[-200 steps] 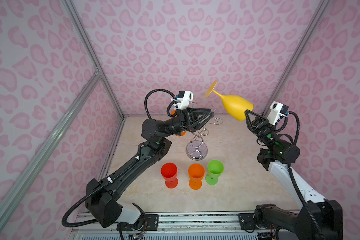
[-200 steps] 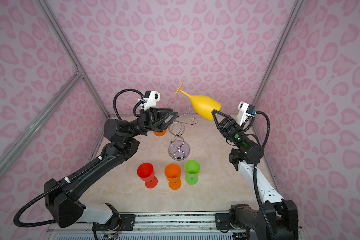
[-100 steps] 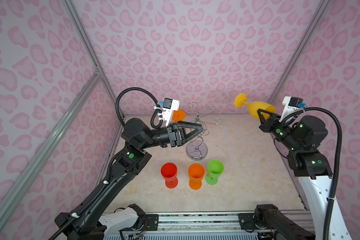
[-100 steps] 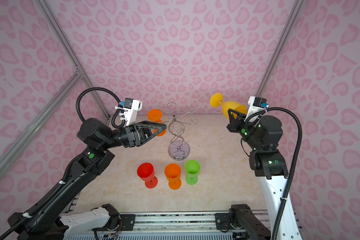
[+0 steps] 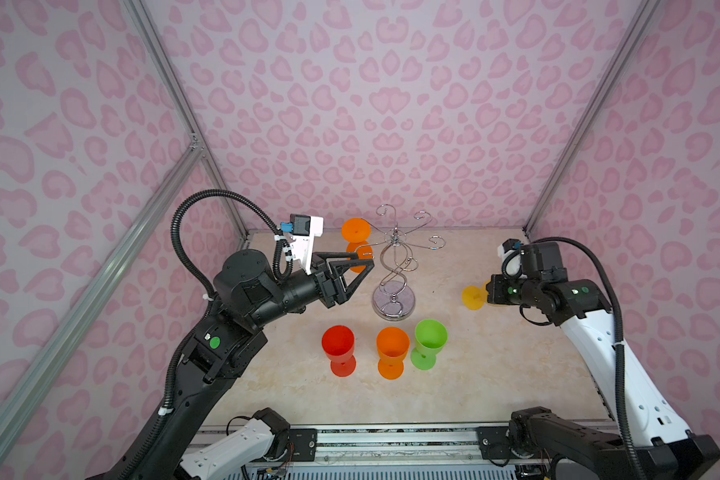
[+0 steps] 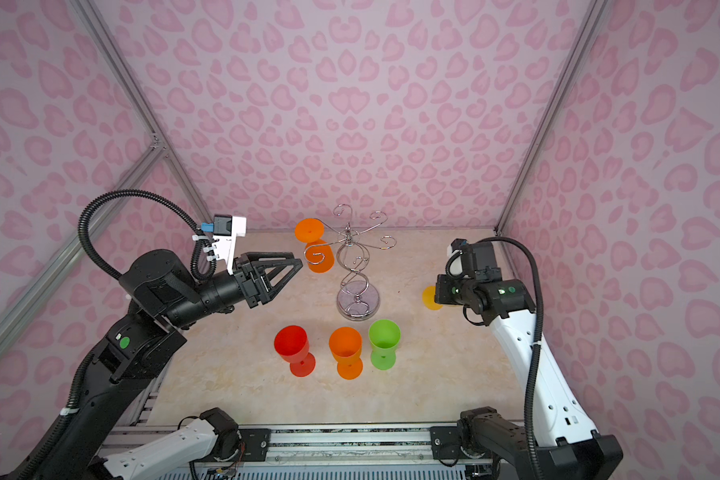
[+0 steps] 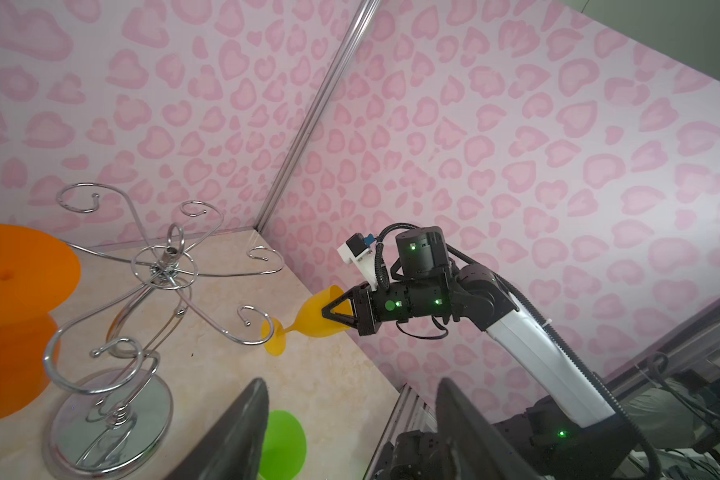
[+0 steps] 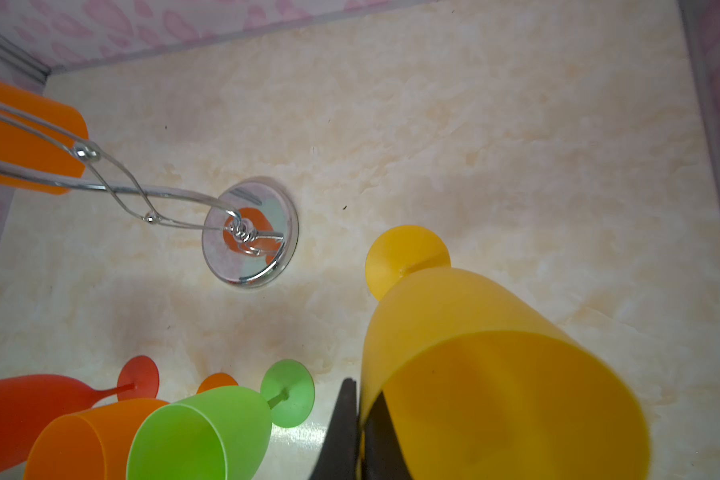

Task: Take the wine glass off the wine glass rack
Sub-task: 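Lower the yellow glass upright onto the table beside the green glass with the right gripper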

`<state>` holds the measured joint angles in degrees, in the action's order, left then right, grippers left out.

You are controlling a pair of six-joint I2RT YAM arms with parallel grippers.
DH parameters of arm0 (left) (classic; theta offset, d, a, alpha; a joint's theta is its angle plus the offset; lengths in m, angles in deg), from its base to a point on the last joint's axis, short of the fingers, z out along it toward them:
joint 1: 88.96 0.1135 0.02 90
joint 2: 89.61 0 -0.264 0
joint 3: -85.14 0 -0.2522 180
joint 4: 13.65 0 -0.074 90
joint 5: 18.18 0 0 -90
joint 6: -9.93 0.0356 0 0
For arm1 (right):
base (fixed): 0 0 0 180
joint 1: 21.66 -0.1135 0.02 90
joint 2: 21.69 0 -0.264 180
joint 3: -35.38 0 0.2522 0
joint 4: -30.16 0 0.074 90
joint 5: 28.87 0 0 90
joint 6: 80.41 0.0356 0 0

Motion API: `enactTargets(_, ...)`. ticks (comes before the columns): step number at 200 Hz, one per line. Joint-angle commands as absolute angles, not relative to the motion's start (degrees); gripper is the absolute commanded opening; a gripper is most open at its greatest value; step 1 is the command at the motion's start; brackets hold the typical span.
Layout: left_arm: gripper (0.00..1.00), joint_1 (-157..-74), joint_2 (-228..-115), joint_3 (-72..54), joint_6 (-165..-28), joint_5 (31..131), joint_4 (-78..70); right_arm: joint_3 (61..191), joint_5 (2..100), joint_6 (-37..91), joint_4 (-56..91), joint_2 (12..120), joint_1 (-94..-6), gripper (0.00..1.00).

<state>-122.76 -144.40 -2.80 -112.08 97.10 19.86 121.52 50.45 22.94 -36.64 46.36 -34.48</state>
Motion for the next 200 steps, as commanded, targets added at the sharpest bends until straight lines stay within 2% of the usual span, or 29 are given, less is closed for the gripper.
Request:
enactTargets(1, 0.66, -122.58, -144.02, -2.60, -110.06, 95.39, 21.53, 120.02, 53.76, 22.19, -38.10, 48.86, -38.43, 0.00)
enactTargets(50, 0.66, -122.36, -144.19, -2.47, -110.34, 95.87, 21.67, 118.34, 55.78, 24.70, -35.09, 52.79, -44.08, 0.00)
enactTargets(162, 0.66, -122.18, -144.57, -2.27, -111.09, 97.83, 21.49, 118.56, 53.93, 26.27, -30.92, 58.69, -48.95, 0.00)
enactTargets(200, 0.66, -122.18, -144.60, -2.79, -111.16, 97.76, 21.29, 119.71, 53.18, 26.19, -31.15, 58.99, -49.32, 0.13)
